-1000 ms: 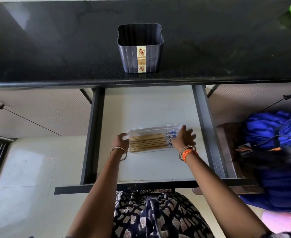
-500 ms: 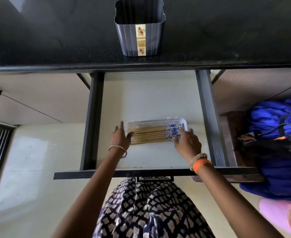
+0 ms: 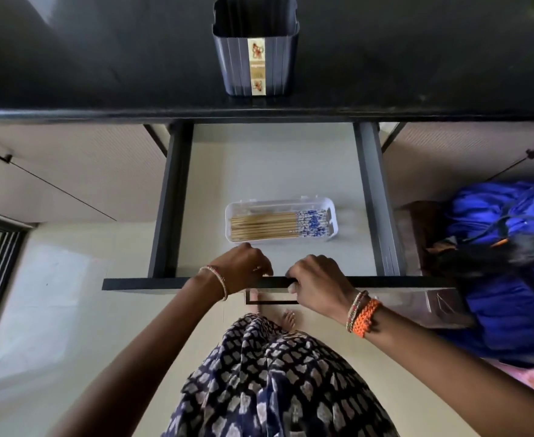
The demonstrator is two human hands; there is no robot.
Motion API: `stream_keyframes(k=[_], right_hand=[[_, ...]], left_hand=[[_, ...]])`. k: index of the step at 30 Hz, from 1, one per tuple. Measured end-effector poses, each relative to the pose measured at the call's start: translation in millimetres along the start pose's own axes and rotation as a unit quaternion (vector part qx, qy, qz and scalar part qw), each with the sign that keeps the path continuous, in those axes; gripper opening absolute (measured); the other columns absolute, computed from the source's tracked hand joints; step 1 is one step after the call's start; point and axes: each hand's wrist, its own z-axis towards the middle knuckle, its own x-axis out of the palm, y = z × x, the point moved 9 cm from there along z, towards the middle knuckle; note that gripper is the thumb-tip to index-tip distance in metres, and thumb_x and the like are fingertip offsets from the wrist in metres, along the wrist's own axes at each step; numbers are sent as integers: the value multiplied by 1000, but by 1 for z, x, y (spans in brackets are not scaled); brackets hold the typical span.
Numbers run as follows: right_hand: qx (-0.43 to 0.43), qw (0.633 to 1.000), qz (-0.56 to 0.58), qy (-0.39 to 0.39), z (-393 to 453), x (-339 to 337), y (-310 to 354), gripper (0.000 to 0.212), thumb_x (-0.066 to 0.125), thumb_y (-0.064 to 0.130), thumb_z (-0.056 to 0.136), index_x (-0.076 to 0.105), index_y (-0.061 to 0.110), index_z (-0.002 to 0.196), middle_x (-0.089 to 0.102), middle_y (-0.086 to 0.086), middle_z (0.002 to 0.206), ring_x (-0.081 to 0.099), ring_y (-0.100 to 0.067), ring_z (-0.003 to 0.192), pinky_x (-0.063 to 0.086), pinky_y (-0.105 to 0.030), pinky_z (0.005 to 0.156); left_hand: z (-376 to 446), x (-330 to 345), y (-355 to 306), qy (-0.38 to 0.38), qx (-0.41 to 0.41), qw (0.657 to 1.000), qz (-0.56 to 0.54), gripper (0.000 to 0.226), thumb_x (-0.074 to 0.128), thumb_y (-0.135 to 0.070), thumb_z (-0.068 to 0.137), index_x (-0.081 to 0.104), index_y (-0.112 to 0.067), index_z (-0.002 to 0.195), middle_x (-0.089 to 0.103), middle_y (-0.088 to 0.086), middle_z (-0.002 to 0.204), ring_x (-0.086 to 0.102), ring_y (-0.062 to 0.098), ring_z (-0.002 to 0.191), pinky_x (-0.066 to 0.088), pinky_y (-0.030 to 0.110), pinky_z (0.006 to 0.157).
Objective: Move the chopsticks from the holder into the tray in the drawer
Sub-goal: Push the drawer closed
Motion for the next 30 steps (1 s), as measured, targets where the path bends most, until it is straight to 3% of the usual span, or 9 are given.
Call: stream_keyframes(k=[6,9,13,18,22,24,25,28,30], right_hand=[[44,998,-21,-41,43,-28,-20,17,58,19,81,72,11,87,73,-7,83,68,-26,77,51,-28,64],[64,995,-19,-72,70,-48,-33,17,60,18,81,72,12,91,74,-7,89,69,-28,82,53,-31,67],[48,991,-54,-116,109,-73,-46,21,60,15,79,68,12,98,72,-5,97,66,-25,93,52,-34,77],[18,978,-128,-162,159,-99,-67,69,67,15,76,40,2,139,51,-15,134,47,-30,125,39,-40,107],[35,969,-180,-165,200,-120,-94,91,52,52,88,16,-4,149,26,-20,154,23,-34,145,15,-42,123],[53,965,-198,-165,219,-132,-106,96,41,65,84,20,-4,148,30,-22,152,27,-35,143,18,-43,121],[63,962,-209,-166,226,-136,-109,93,51,62,84,28,-4,146,37,-22,147,35,-35,138,26,-43,118],[71,939,-255,-218,241,-149,-109,60,76,41,71,55,7,116,59,-12,110,57,-28,102,50,-39,91],[82,931,-269,-231,244,-149,-106,46,78,36,67,55,11,99,58,-8,94,56,-25,86,50,-38,79]], left_hand=[[32,-32,21,-72,-24,997,1,17,58,-8,84,71,-9,95,73,16,93,65,32,84,51,31,75],[50,-50,31,-90,-25,996,8,19,55,-5,85,69,-8,97,71,18,95,64,35,88,52,38,76],[72,-74,42,-129,-8,991,22,31,56,-3,85,60,-5,116,66,18,113,61,33,104,50,40,89],[98,-110,56,-209,-2,975,71,59,60,-5,84,36,-9,138,38,16,145,35,31,134,37,42,109],[109,-138,74,-264,-27,957,115,72,62,-6,82,23,-9,143,25,18,151,21,34,141,24,39,114],[113,-152,84,-287,-44,950,114,73,59,-6,84,18,-9,144,20,18,153,15,33,143,16,39,115],[114,-157,89,-296,-51,947,115,73,58,-6,85,16,-8,145,19,18,154,13,33,143,12,38,115],[117,-170,105,-311,-79,940,112,72,54,-10,88,10,-8,145,12,17,155,8,31,144,6,35,115],[120,-172,113,-300,-89,943,115,73,53,-12,89,8,-7,145,9,16,156,6,30,145,7,36,116]])
